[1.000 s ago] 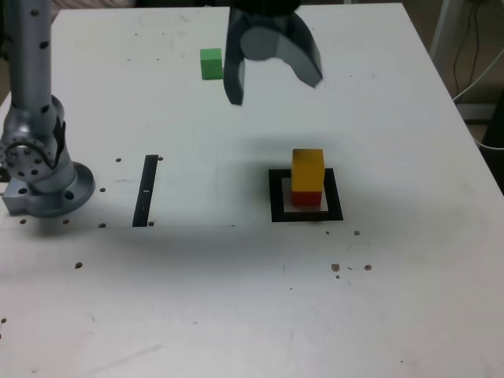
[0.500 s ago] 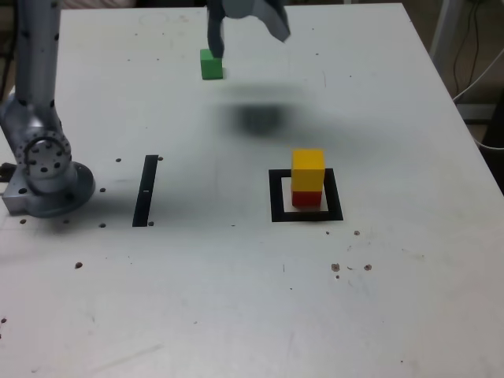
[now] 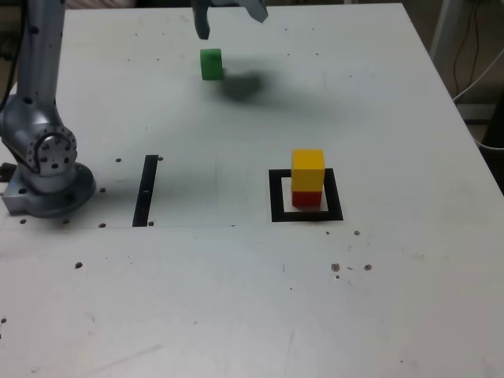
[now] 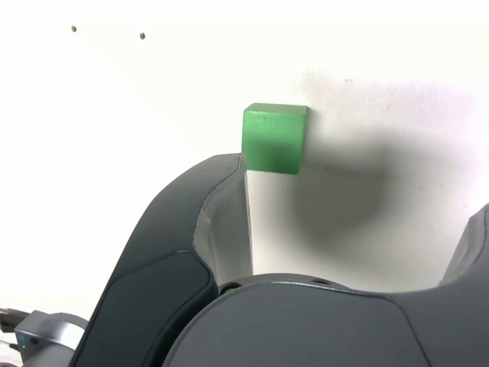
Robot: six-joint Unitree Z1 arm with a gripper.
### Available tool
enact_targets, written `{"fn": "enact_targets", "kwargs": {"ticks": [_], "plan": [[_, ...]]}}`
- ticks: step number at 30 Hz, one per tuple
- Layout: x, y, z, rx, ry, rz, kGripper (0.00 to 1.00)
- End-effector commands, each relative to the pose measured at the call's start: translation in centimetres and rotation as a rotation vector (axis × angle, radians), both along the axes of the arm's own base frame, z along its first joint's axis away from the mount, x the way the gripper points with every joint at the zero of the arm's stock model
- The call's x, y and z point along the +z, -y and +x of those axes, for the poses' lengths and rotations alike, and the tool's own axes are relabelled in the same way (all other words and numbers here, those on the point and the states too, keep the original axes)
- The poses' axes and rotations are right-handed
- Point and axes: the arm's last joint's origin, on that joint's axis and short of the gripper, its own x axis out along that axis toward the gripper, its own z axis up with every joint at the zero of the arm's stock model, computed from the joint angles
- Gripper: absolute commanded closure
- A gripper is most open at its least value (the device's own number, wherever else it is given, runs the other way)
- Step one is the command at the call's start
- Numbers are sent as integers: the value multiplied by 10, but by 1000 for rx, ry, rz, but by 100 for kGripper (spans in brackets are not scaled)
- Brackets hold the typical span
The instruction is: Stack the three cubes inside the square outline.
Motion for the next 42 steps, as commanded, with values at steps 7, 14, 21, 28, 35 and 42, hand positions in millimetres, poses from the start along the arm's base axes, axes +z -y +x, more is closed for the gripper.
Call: {"fn": "enact_targets", "kwargs": {"ticks": [7, 14, 21, 28, 35, 42], "plan": [[-23, -9, -4, 13, -11, -48, 1], [-30, -16, -12, 23, -23, -60, 1], [-34, -23, -14, 28, -28, -68, 1], [-46, -29, -14, 37, -43, -83, 1], [-60, -34, -13, 42, -69, -115, 1], [-69, -35, -11, 40, -77, -140, 4]]}}
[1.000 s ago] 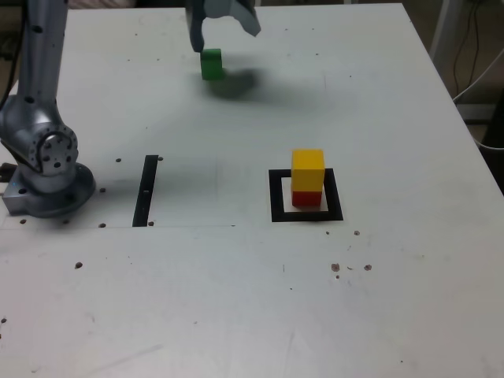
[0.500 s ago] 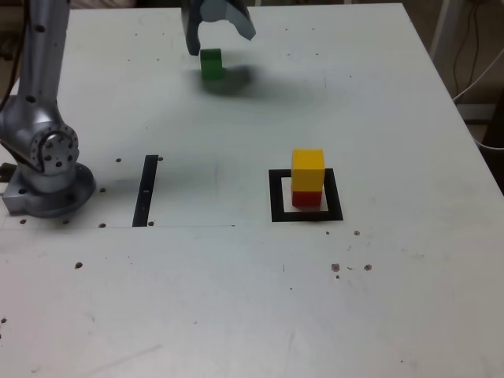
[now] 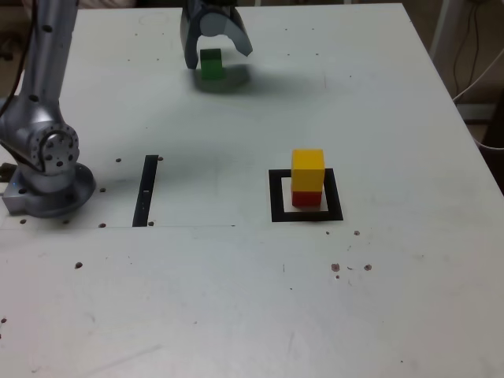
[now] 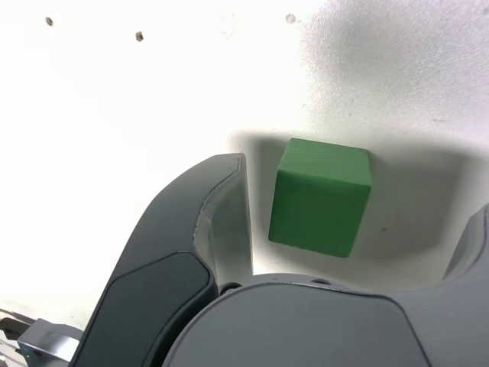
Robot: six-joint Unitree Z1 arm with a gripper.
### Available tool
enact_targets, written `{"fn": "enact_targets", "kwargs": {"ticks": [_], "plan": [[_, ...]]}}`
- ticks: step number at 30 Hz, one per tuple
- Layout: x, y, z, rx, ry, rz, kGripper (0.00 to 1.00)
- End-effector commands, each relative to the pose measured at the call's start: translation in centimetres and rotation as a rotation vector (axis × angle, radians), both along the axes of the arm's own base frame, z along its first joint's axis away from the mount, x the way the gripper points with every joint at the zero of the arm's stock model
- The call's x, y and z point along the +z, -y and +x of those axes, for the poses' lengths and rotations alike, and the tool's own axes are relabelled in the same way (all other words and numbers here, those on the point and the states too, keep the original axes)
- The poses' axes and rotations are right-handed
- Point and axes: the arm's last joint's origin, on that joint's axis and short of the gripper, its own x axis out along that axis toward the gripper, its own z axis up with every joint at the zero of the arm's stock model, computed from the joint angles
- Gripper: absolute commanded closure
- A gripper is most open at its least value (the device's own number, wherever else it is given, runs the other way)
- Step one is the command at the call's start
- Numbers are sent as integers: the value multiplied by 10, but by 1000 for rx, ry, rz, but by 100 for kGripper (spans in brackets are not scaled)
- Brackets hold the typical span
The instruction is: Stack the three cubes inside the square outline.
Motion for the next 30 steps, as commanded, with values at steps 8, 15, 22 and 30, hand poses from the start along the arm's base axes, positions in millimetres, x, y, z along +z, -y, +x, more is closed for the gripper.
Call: {"fn": "enact_targets", "kwargs": {"ticks": [8, 15, 22, 30], "plan": [[-4, -2, 5, -6, -5, -10, 17], [-9, -1, 8, -14, -15, -26, 21], [-9, -3, 10, -13, -6, -17, 39], [-10, -4, 9, -1, 17, -32, 44]]}}
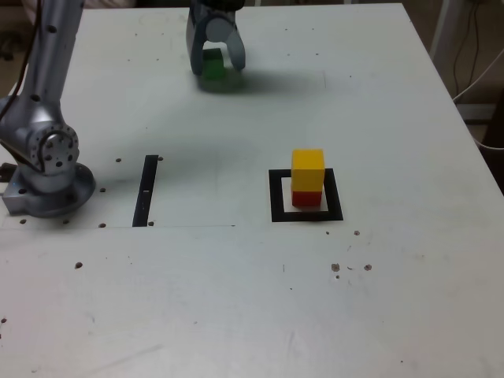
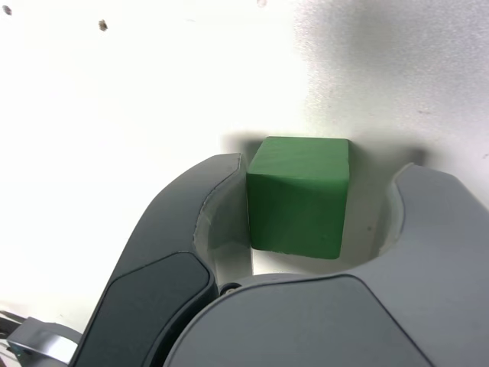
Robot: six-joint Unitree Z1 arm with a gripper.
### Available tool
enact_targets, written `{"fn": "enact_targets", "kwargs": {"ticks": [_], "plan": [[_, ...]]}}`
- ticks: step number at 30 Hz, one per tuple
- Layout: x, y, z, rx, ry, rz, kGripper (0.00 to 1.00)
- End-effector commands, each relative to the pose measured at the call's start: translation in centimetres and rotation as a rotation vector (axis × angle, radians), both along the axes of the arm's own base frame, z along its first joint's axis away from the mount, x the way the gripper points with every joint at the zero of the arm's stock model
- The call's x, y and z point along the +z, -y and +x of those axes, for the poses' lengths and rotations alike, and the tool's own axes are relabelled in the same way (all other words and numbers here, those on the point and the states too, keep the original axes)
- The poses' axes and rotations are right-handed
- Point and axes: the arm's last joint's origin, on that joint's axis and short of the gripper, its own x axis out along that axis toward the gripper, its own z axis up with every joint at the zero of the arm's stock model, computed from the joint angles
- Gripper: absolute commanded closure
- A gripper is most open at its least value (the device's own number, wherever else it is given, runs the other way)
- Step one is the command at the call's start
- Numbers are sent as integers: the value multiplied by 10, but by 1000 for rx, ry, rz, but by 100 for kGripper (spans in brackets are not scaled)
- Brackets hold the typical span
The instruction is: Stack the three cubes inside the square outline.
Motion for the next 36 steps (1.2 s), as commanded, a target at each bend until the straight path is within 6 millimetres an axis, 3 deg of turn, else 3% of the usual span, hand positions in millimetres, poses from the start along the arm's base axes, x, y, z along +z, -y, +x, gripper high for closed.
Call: {"fn": "enact_targets", "kwargs": {"ticks": [1, 8, 20, 30, 36], "plan": [[-2, -2, 0, 5, 8, -3, 46], [-2, -5, -1, 7, 21, 8, 59], [11, 4, 4, -17, 38, 44, 64], [53, 48, 19, -74, 70, 84, 65], [91, 96, 31, -132, 94, 122, 66]]}}
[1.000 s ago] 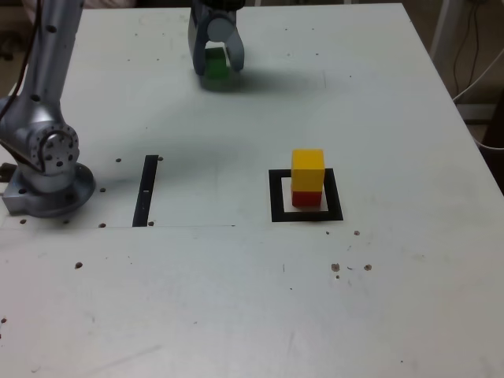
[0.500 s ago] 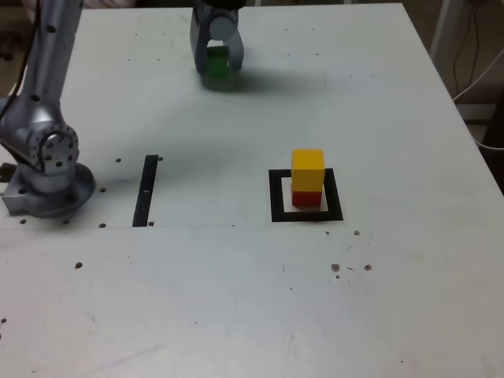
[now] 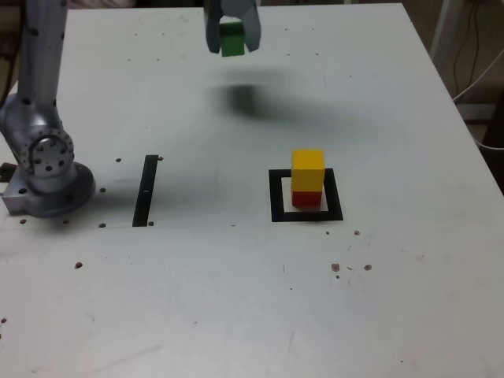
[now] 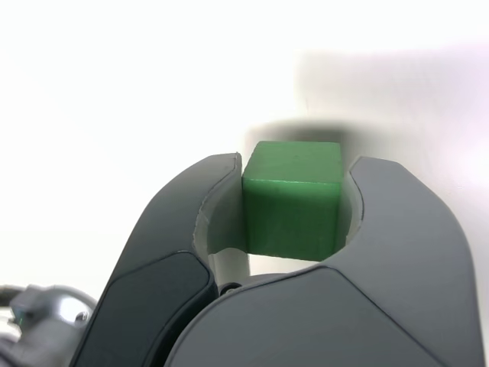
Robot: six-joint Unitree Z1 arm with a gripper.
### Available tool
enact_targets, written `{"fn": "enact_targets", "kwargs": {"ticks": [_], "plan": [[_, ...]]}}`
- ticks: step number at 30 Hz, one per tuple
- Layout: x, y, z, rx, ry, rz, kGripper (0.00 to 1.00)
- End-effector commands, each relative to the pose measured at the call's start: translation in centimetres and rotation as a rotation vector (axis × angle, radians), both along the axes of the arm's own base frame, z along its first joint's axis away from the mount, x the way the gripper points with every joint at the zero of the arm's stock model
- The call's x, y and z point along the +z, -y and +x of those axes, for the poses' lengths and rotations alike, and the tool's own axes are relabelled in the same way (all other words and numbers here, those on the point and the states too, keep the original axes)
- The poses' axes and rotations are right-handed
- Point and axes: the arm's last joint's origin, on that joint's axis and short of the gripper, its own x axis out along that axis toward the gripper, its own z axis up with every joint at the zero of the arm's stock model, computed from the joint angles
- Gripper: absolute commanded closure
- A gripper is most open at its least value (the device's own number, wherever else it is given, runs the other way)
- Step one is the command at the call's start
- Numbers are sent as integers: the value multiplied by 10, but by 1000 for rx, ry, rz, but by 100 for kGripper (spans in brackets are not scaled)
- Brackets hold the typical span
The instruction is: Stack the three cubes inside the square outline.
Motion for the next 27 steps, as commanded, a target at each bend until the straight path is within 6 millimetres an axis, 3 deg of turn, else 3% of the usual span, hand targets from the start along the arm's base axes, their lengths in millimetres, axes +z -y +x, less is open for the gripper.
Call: {"fn": "enact_targets", "kwargs": {"ticks": [1, 12, 21, 27], "plan": [[17, 22, 3, -27, 24, 23, 66], [49, 132, 12, -157, 70, 22, 67], [73, 202, 23, -236, 73, -18, 67], [64, 233, 35, -238, 46, -48, 67]]}}
